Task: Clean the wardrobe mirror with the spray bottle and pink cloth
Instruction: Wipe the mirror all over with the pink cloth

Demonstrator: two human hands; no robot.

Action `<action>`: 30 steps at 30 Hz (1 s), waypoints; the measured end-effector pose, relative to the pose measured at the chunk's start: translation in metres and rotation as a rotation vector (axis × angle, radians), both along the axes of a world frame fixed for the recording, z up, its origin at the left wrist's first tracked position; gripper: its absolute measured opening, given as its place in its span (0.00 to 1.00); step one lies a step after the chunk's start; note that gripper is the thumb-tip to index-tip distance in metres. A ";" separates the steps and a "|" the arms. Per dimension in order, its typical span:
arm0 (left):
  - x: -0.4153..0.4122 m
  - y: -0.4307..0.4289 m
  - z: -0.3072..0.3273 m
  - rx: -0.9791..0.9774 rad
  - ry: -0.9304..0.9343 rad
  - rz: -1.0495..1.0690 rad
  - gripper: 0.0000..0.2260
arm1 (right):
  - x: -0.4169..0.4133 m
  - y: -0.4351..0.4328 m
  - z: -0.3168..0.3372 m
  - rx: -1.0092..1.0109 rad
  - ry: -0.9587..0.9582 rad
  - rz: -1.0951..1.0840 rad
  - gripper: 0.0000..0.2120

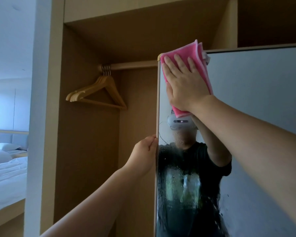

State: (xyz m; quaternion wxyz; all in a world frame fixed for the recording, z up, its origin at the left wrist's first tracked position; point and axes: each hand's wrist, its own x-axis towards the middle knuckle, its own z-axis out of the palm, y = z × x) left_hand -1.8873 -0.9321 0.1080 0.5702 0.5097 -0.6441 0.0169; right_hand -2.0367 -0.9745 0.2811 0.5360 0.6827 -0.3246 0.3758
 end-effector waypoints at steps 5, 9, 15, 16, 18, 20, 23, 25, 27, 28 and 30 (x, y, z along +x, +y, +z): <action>0.000 0.002 0.000 -0.001 -0.017 -0.001 0.16 | 0.005 0.001 -0.010 0.007 0.012 0.021 0.29; -0.001 0.002 -0.001 -0.018 0.001 -0.015 0.15 | 0.006 0.003 -0.024 0.018 0.011 0.045 0.29; 0.000 0.003 -0.001 -0.017 -0.029 0.004 0.15 | 0.008 -0.002 -0.059 0.019 0.013 0.089 0.29; 0.000 0.002 -0.002 -0.007 -0.022 0.001 0.16 | 0.008 -0.003 -0.065 0.017 0.015 0.096 0.29; 0.002 0.001 -0.006 0.024 0.004 -0.020 0.16 | 0.007 -0.005 -0.081 0.015 0.021 0.114 0.29; 0.004 0.000 -0.015 0.062 0.036 -0.050 0.17 | 0.008 -0.005 -0.099 0.019 0.029 0.138 0.29; 0.005 0.002 -0.028 0.084 0.076 -0.099 0.17 | 0.008 -0.003 -0.127 0.047 0.031 0.163 0.29; 0.004 0.002 -0.033 0.098 0.125 -0.139 0.17 | 0.009 0.000 -0.143 0.071 0.032 0.175 0.29; 0.004 0.003 -0.038 0.108 0.150 -0.148 0.16 | 0.009 0.002 -0.156 0.092 0.044 0.175 0.28; 0.004 0.004 -0.042 0.121 0.141 -0.137 0.16 | 0.008 0.002 -0.161 0.103 0.050 0.175 0.28; 0.005 0.005 -0.055 0.177 0.110 -0.117 0.15 | 0.005 0.003 -0.169 0.126 0.065 0.182 0.28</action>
